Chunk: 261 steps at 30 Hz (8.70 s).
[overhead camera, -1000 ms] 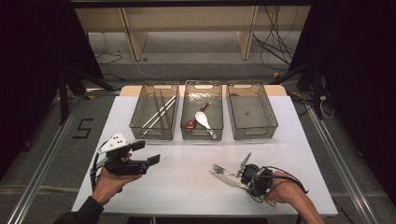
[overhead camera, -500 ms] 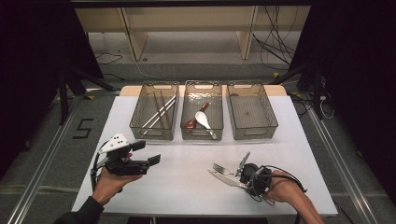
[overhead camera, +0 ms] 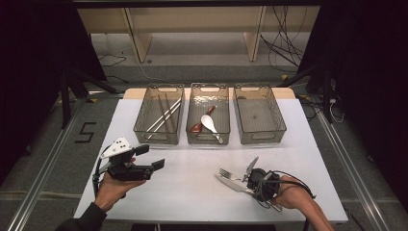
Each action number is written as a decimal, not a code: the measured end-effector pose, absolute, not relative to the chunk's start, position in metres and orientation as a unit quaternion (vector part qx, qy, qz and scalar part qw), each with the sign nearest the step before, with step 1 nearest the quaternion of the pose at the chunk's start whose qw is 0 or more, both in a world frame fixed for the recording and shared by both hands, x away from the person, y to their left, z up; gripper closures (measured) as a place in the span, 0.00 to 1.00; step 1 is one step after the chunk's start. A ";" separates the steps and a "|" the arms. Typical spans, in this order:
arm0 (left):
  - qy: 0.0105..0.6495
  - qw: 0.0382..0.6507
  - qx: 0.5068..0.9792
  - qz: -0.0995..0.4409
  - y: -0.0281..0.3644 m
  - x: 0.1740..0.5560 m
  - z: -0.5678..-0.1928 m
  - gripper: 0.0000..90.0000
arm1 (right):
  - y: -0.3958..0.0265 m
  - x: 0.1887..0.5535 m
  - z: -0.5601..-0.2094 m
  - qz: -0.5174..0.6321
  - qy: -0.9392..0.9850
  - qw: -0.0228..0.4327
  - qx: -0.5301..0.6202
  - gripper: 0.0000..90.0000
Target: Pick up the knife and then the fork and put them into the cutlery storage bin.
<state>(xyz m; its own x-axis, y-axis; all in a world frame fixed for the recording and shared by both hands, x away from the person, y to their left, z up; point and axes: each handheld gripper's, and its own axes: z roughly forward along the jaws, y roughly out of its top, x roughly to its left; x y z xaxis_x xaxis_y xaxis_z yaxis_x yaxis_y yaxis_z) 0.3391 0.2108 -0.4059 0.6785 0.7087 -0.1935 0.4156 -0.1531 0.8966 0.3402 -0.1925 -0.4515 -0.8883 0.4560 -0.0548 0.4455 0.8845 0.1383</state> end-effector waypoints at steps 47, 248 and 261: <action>0.387 0.537 0.734 0.150 0.217 0.340 -0.405 0.17 | -0.253 0.385 -0.389 0.304 0.872 0.062 0.379 0.90; 0.375 0.539 0.738 0.158 0.215 0.337 -0.406 0.17 | -0.176 0.383 -0.454 0.069 0.965 0.035 0.250 0.94; 0.376 0.540 0.736 0.158 0.216 0.337 -0.406 0.17 | -0.182 0.385 -0.445 0.100 0.959 0.038 0.261 0.94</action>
